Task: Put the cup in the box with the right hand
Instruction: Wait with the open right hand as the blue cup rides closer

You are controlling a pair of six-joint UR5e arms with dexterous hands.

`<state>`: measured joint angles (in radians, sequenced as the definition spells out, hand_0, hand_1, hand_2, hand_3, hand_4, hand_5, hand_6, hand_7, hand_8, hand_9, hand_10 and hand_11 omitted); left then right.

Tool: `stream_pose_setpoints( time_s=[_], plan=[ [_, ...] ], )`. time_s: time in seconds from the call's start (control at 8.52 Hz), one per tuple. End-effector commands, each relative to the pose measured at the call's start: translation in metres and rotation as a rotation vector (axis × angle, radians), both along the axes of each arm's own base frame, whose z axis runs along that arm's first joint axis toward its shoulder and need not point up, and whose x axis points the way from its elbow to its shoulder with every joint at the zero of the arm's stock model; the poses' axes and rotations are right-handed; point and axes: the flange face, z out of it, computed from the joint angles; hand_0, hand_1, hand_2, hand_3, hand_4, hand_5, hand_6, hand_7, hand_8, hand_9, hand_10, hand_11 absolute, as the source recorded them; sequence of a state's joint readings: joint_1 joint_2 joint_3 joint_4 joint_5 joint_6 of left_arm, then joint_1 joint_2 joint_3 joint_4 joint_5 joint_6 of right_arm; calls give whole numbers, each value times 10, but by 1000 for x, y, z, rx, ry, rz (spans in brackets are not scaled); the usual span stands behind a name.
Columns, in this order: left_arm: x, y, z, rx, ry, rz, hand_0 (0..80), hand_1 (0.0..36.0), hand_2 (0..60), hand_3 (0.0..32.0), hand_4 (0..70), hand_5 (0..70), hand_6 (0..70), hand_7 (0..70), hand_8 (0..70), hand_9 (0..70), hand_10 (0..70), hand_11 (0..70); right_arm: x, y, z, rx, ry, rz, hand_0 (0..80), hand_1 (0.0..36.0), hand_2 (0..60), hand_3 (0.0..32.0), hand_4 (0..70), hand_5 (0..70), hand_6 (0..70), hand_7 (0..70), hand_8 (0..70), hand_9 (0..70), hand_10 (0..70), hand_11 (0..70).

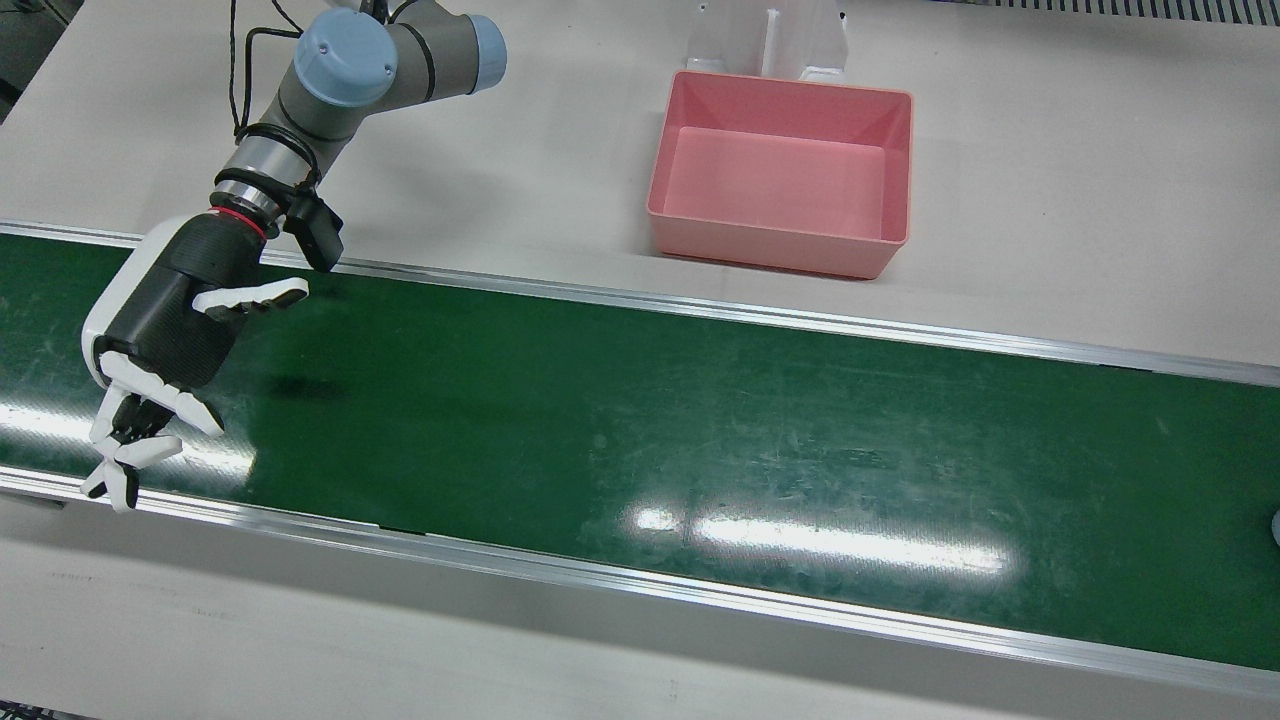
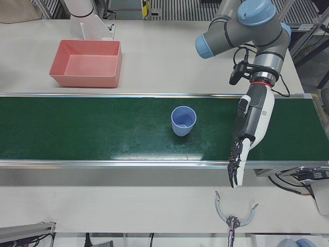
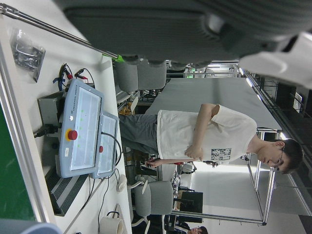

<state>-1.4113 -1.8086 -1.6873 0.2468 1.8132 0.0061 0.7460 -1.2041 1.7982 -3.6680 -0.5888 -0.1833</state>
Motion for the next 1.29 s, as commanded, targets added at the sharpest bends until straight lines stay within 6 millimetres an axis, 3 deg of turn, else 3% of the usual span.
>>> stream_pose_setpoints(
  time_s=[0.0,1.17],
  plan=[
    [0,0,-1,1,0,0,0,0,0,0,0,0,0,0,0,0,0,0,-6,13,-13,7,-9,-24,488,5,0,0,668,4,121,628,66,208,0,0],
    [0,0,0,1,0,0,0,0,0,0,0,0,0,0,0,0,0,0,-3,16,-11,1,-2,-25,495,11,0,0,689,5,124,648,67,213,0,0]
  ],
)
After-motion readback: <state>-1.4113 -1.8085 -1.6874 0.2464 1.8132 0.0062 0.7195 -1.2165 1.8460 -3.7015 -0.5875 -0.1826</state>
